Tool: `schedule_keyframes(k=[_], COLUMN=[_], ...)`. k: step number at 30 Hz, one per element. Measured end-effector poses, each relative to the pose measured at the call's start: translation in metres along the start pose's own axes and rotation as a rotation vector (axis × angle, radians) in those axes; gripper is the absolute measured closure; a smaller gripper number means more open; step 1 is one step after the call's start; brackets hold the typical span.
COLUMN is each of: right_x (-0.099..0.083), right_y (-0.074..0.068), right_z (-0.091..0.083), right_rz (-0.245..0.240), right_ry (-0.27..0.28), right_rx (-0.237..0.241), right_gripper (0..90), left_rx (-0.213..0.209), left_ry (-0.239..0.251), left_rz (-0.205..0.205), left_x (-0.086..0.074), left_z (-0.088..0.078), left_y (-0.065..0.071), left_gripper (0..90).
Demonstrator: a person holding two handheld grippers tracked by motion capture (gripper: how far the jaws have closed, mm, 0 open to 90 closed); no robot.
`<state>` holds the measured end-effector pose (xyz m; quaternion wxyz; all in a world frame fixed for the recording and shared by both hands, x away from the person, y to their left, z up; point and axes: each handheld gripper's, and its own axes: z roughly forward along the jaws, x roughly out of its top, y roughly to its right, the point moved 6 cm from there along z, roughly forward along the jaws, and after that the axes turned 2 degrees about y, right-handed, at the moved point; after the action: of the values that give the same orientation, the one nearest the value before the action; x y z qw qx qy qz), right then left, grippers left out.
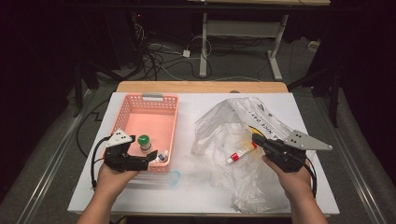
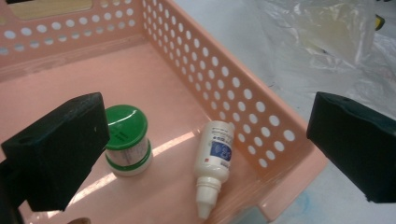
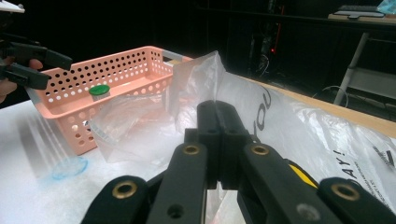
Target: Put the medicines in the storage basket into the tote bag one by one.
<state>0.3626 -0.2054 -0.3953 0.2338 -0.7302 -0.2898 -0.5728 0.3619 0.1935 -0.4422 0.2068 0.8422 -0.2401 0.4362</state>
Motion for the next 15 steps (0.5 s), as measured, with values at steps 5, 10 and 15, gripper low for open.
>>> schedule_keyframes(k=[5,10,15], right_x=[0.0,0.0,-0.001], right_y=[0.0,0.001,0.001], right_z=[0.0,0.0,0.0], right_rz=[0.002,0.004,0.006], right_ry=[0.0,0.001,-0.001], right_rx=[0.001,0.0,0.0], right_gripper=[90.0,90.0,90.0], left_rx=[0.015,0.044,0.061], left_ry=[0.003,0.005,-0.006], left_rz=[-0.033,-0.056,-0.063], left_x=[-0.002,-0.005,-0.008], left_z=[-0.004,-0.008,-0.008], left_y=[-0.012,-0.025,-0.031], left_gripper=[0.0,0.0,0.0])
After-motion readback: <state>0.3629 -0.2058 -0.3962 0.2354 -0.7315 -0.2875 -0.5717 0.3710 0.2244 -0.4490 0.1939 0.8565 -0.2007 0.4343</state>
